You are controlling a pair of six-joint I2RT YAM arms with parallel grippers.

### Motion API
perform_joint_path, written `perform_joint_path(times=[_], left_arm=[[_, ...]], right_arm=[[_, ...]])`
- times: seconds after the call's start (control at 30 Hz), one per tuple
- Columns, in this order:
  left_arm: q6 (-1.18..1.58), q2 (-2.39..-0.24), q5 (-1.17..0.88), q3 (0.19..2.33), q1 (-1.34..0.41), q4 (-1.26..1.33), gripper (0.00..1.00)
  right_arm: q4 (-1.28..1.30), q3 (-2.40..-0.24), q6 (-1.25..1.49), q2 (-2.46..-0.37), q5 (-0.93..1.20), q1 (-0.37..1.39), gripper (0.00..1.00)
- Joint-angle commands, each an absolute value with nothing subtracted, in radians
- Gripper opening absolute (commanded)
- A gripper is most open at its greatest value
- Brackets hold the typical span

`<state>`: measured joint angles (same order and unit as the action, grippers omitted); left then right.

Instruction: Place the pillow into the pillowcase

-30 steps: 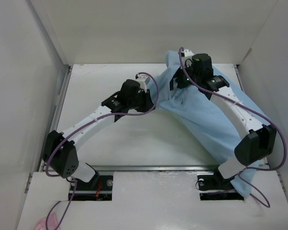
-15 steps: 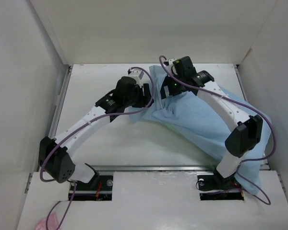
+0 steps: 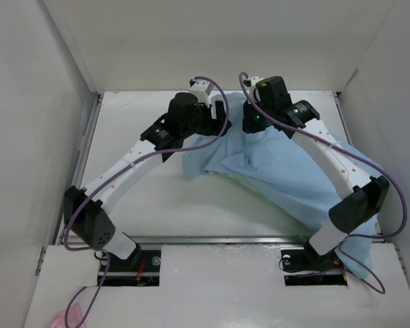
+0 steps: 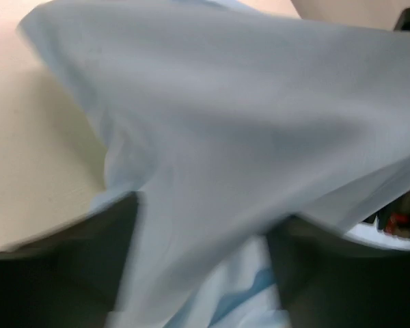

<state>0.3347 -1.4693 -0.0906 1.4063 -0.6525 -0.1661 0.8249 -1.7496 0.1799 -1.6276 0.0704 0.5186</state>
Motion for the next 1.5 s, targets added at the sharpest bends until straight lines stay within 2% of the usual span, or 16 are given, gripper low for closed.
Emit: perform_joint_path(times=[0.0,0.03,0.33,0.43,0.5,0.57,0.63,0.73,0.8,1.0,1.03,1.07,1.17,1.2,1.4,1.47], left_arm=[[0.285,-1.567,-0.185,1.477,-0.653,-0.107,0.24],[0.276,-1.592,-0.213,1.491,-0.653,-0.098,0.00],[0.328,-1.554,-0.295,1.315,-0.583,-0.011,0.00],[0.328,-1.532,-0.267,1.270,-0.583,-0.023,0.00],[0.328,-1.520,-0.320,1.235,-0.583,-0.023,0.00],[0.316,-1.500,-0.357,1.226,-0.604,-0.008,0.00],[0.275,-1.490,-0.335,1.239,-0.646,-0.046,0.00],[0.256,-1.480,-0.321,1.239,-0.655,-0.113,0.00],[0.256,-1.451,-0.298,1.239,-0.655,-0.133,0.07],[0.256,-1.404,-0.160,1.279,-0.655,-0.218,0.44],[0.256,-1.404,-0.138,1.288,-0.655,-0.218,0.47],[0.247,-1.388,-0.097,1.301,-0.655,-0.231,0.49],[0.247,-1.374,-0.046,1.336,-0.655,-0.232,0.58],[0.247,-1.374,-0.046,1.348,-0.655,-0.232,0.58],[0.247,-1.472,-0.139,1.451,-0.655,-0.183,0.63],[0.247,-1.543,-0.162,1.476,-0.655,-0.161,0.54]], right_arm=[[0.741,-1.730,0.206,-1.608,0.103,0.526,0.11],[0.730,-1.720,0.215,-1.608,0.103,0.526,0.09],[0.746,-1.635,0.267,-1.539,-0.126,0.496,0.06],[0.707,-1.635,0.267,-1.496,-0.126,0.471,0.11],[0.671,-1.623,0.239,-1.474,-0.106,0.471,0.27],[0.646,-1.623,0.230,-1.491,-0.039,0.471,0.31],[0.658,-1.637,0.221,-1.528,-0.038,0.471,0.48],[0.657,-1.655,0.210,-1.598,-0.028,0.471,0.57],[0.647,-1.669,0.210,-1.634,-0.018,0.471,0.61],[0.617,-1.735,0.219,-1.784,-0.029,0.471,0.67],[0.608,-1.744,0.230,-1.807,-0.038,0.471,0.62],[0.598,-1.744,0.244,-1.807,-0.038,0.471,0.45],[0.580,-1.717,0.256,-1.798,-0.067,0.471,0.22],[0.580,-1.707,0.256,-1.789,-0.067,0.471,0.08],[0.552,-1.666,0.256,-1.715,-0.032,0.471,0.00],[0.552,-1.654,0.245,-1.678,-0.006,0.471,0.00]])
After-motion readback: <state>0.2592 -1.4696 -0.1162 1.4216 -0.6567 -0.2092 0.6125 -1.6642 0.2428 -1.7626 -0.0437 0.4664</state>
